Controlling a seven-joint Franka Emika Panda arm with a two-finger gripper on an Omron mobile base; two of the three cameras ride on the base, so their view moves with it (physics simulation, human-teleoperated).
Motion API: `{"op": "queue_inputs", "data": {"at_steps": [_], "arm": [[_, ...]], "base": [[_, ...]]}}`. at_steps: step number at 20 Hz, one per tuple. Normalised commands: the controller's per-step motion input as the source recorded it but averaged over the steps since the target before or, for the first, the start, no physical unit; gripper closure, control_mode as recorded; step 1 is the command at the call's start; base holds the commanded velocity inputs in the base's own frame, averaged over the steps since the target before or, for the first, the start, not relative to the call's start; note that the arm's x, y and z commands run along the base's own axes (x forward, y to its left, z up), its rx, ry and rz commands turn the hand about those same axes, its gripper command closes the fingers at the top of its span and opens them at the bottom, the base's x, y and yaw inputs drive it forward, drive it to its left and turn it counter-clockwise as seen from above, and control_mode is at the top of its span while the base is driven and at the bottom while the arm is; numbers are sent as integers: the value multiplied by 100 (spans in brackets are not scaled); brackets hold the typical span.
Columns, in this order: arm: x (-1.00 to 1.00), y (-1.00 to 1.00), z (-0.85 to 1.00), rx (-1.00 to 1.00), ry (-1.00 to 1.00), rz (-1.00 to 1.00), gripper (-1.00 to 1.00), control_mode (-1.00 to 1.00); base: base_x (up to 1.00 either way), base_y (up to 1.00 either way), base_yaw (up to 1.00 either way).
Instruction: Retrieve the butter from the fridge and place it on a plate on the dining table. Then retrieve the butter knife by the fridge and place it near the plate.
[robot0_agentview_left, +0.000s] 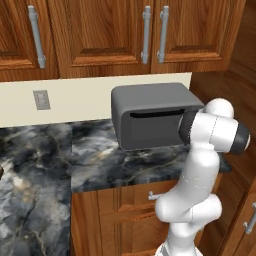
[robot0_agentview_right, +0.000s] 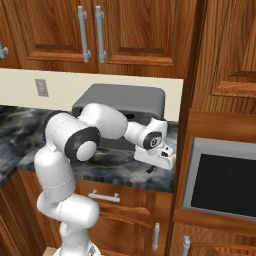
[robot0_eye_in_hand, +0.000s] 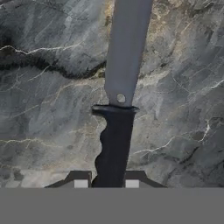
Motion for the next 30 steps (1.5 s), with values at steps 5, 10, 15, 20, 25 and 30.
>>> {"op": "queue_inputs", "data": {"at_steps": [5, 10, 15, 20, 25, 30], "arm": [[-75, 56, 83, -8, -1, 0, 100, -100], [-85, 62, 100, -5, -10, 0, 100, -100], [-100, 34, 100, 0, -23, 0, 100, -100], [-100, 47, 99, 0, -29, 0, 100, -100], [-86, 42, 100, -1, -21, 0, 100, -100], [-58, 42, 100, -6, -7, 0, 100, -100]], "base": [[0, 0, 0], [0, 0, 0], [0, 0, 0], [0, 0, 0], [0, 0, 0], [0, 0, 0]]}}
